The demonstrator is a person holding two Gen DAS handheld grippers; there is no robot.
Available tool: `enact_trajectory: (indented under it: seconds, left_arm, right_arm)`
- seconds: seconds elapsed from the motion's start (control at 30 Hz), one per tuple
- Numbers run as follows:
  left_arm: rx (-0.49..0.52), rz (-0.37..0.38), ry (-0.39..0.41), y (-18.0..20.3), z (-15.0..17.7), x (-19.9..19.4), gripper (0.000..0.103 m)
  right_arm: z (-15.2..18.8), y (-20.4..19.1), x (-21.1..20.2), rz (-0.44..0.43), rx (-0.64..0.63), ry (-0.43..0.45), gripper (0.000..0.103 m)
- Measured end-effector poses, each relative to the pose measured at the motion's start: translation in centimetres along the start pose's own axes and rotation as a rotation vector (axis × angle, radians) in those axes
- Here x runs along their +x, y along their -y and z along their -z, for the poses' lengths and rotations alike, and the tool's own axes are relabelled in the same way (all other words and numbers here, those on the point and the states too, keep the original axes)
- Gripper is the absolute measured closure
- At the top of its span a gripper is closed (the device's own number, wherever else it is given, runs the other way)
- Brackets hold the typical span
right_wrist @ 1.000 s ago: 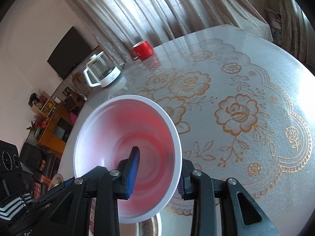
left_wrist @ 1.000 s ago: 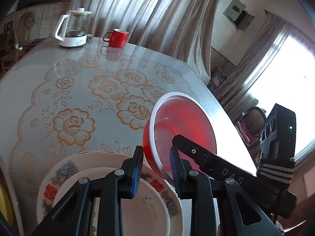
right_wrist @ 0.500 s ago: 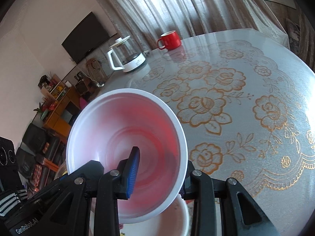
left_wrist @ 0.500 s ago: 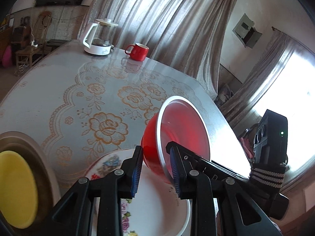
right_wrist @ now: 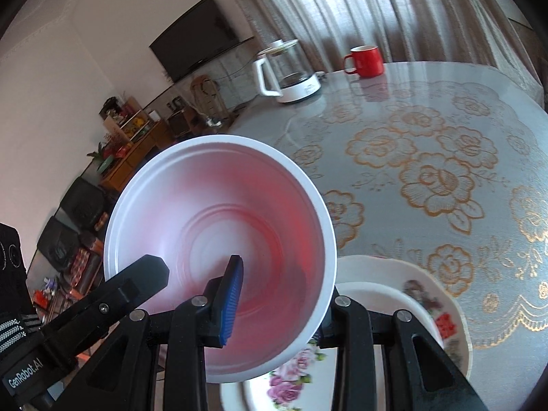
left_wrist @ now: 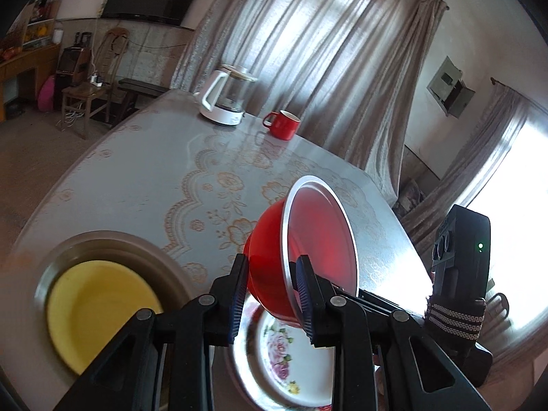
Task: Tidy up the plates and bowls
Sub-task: 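Lower the red plastic bowl into the steel basin onto the yellow bowl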
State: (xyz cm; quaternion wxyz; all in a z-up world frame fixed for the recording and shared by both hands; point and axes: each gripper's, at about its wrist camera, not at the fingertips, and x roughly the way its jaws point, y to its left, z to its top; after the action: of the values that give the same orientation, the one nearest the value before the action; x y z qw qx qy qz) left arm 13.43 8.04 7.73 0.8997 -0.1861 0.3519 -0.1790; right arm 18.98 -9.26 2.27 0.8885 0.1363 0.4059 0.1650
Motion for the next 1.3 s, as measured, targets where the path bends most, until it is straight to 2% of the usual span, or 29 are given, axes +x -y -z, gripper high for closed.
enact_trajectory:
  seconds: [0.47, 0.7, 0.93, 1.3]
  left_arm:
    - [-0.169, -0.074, 0.027, -8.6, 2.7, -5.1, 0.076]
    - [-0.246, -0.111, 0.015, -11.5, 4.4, -5.8, 0.076]
    - [-0.286, -0.142, -0.016, -13.1, 5.6, -5.3, 0.076]
    - [-0.268, -0.194, -0.017, -13.6, 6.1, -5.5, 0.076]
  right_arm:
    - [1.7, -7.7, 4.5, -0.093, -0.163, -0.113, 0.07]
    - [2.9, -10.3, 6.9, -0.113, -0.23, -0.176, 0.07]
    - [4.2, -11.1, 8.5, -0.103, -0.252, -0.232, 0.069]
    - [5.0, -10.3, 8.2, -0.1, -0.237, -0.239, 0.068]
